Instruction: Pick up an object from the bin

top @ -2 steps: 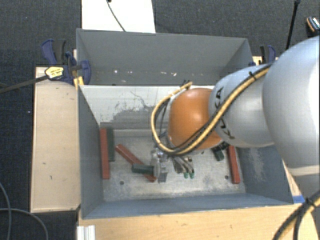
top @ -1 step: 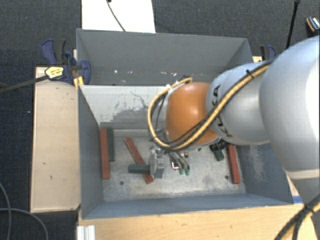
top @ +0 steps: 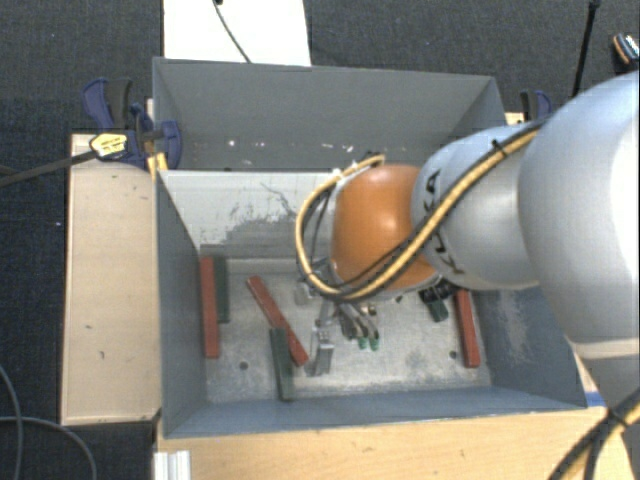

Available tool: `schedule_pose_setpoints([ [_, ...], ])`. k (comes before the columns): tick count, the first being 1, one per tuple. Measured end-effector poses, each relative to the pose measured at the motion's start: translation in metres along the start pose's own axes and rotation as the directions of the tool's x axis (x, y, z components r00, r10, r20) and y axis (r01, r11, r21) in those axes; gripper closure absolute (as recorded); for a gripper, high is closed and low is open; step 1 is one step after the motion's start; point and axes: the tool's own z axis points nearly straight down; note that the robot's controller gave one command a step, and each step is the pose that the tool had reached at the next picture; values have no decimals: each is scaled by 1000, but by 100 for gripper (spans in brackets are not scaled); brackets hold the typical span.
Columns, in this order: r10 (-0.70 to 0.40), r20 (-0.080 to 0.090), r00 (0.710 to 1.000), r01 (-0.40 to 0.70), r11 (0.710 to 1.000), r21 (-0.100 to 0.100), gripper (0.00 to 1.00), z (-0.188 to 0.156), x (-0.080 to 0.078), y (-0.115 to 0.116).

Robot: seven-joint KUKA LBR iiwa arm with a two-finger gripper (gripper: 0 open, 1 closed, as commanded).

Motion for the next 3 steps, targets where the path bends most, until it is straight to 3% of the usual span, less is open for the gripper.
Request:
schedule_pose_setpoints([
  [1,169,-6,986,-169,986,2,0,27,20,30],
  [2,249,0,969,-249,969,3,0,26,-23,-7],
  [3,248,-3,969,-248,969,3,100,27,-21,-5],
])
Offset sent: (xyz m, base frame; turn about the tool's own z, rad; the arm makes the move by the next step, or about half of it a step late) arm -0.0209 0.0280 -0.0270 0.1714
